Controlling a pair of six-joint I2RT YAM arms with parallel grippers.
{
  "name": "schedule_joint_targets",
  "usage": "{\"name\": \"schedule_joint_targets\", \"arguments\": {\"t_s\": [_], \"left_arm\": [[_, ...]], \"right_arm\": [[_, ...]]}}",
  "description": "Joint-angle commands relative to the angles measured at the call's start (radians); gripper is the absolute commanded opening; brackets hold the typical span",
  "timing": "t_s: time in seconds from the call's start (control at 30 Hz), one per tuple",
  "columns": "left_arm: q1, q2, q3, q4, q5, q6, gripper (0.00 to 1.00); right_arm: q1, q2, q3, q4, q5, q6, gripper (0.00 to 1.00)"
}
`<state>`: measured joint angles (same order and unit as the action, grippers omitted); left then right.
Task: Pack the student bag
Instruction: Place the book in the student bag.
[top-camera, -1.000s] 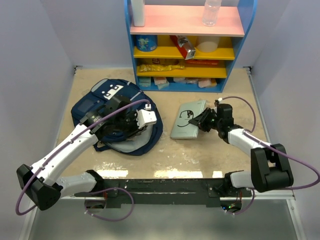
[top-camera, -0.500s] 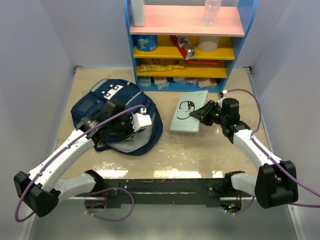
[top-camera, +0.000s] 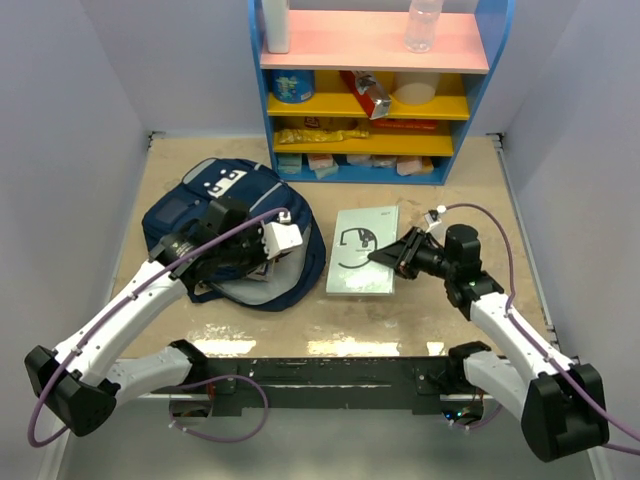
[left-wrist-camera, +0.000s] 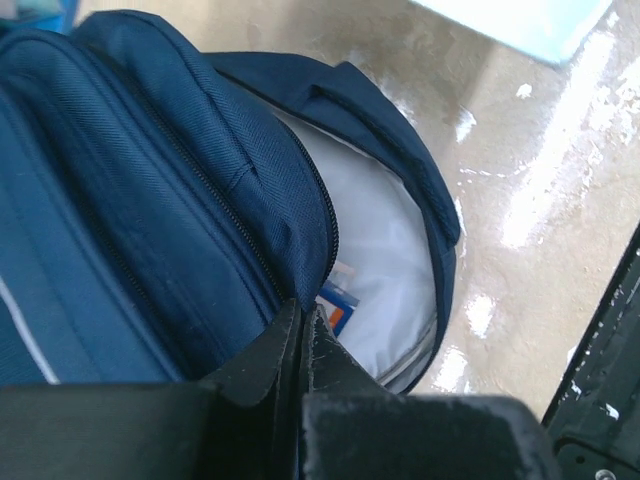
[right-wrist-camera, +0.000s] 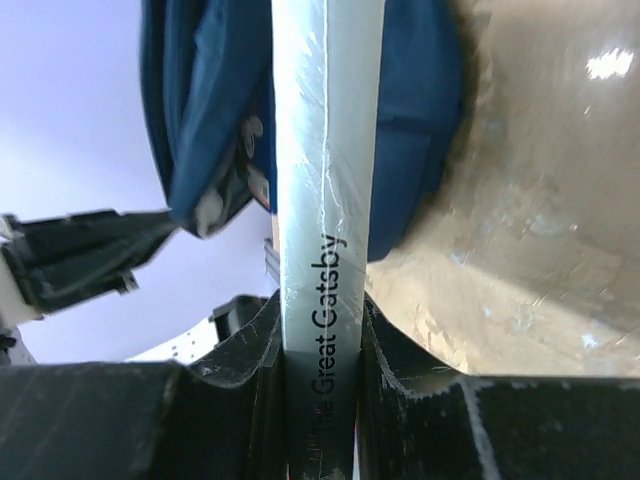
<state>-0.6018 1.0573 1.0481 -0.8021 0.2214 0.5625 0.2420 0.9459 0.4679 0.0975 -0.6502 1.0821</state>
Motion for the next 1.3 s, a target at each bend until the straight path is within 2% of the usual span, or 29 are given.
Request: {"name": "schedule_joint_targets", "arguments": {"t_s": [0.0,0.2,0.4,0.57,0.83,1.0,1.07,1.13,1.17,1.27], "left_arm": [[0.008,-0.049,0.107,0.106,-0.040,-0.015,0.00],[0.008,-0.043,0.207,0.127,-0.071,-0.032,0.00],[0.007,-0.033,0.236,0.118,-0.071,-0.029,0.00],[0.008,-0.028,0.240,0.101,-0.039,-0.036,0.00],[0.008,-0.006,0.288,0.055,0.025,-0.062,0.00],[0.008,-0.002,0.288,0.035,0.075,-0.070,0.00],[0.008,0.004,0.288,0.032,0.101,-0.078,0.00],[0.008,0.010,0.294,0.027,0.117,-0.085,0.00],[0.008,0.015,0.296,0.024,0.131,-0.087,0.00],[0.008,0.021,0.308,0.015,0.165,-0.095,0.00]], "right_arm": [[0.080,0.003,-0.008,0.200,-0.063,0.076,0.00],[0.227,0.142,0.113,0.269,-0.019,0.097,0.00],[0.356,0.273,0.225,0.356,0.003,0.136,0.00],[0.413,0.466,0.270,0.577,0.001,0.237,0.00],[0.474,0.726,0.468,0.738,0.142,0.320,0.00],[0.503,0.800,0.560,0.705,0.340,0.299,0.00],[0.522,0.826,0.597,0.676,0.372,0.277,0.00],[0.556,0.844,0.633,0.660,0.469,0.222,0.00],[0.569,0.858,0.652,0.613,0.494,0.205,0.00],[0.591,0.906,0.701,0.614,0.567,0.167,0.00]]}}
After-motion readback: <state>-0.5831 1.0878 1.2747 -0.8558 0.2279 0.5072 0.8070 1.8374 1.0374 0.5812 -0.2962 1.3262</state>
